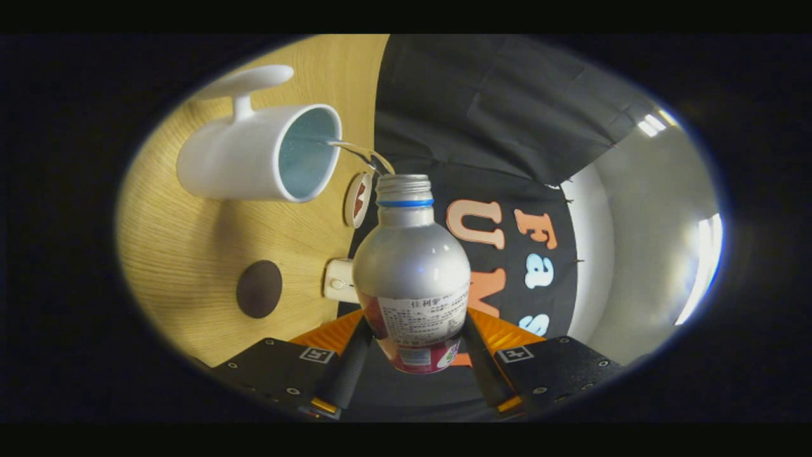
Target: Take the bottle from table, then pour the juice into the cup, finally place the bottle on the coaster
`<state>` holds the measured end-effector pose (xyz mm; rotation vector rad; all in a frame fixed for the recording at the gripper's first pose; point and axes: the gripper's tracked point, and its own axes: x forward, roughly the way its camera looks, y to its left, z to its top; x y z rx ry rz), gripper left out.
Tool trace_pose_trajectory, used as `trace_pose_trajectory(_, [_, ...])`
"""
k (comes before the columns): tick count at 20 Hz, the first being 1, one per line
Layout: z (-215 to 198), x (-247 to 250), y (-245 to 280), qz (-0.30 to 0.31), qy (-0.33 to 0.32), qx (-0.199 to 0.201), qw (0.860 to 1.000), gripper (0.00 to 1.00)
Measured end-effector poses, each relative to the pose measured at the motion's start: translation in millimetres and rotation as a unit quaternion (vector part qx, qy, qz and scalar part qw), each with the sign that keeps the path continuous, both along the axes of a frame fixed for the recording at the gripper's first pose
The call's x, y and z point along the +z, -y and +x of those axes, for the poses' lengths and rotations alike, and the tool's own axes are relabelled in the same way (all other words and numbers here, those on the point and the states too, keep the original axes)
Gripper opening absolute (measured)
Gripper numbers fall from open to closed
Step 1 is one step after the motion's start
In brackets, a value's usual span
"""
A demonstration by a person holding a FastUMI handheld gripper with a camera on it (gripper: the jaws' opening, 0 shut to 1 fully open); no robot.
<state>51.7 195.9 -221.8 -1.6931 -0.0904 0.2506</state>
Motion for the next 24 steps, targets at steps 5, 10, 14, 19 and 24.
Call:
trace_pose_trajectory(5, [5,3,2,-0.011,0.007,0.004,1.000,0.78])
trace_pose_trajectory(10, [6,11,5,-0.027,0.021,0.006,0.999,0.77])
trace_pose_trajectory(14, [7,22,6,-0.036,0.033,0.009,0.999,0.77])
trace_pose_trajectory(19, [8,27,6,-0.047,0.040,0.013,0.998,0.77])
trace_pose_trajectory(24, [11,35,5,-0.060,0.050,0.019,0.997,0.77])
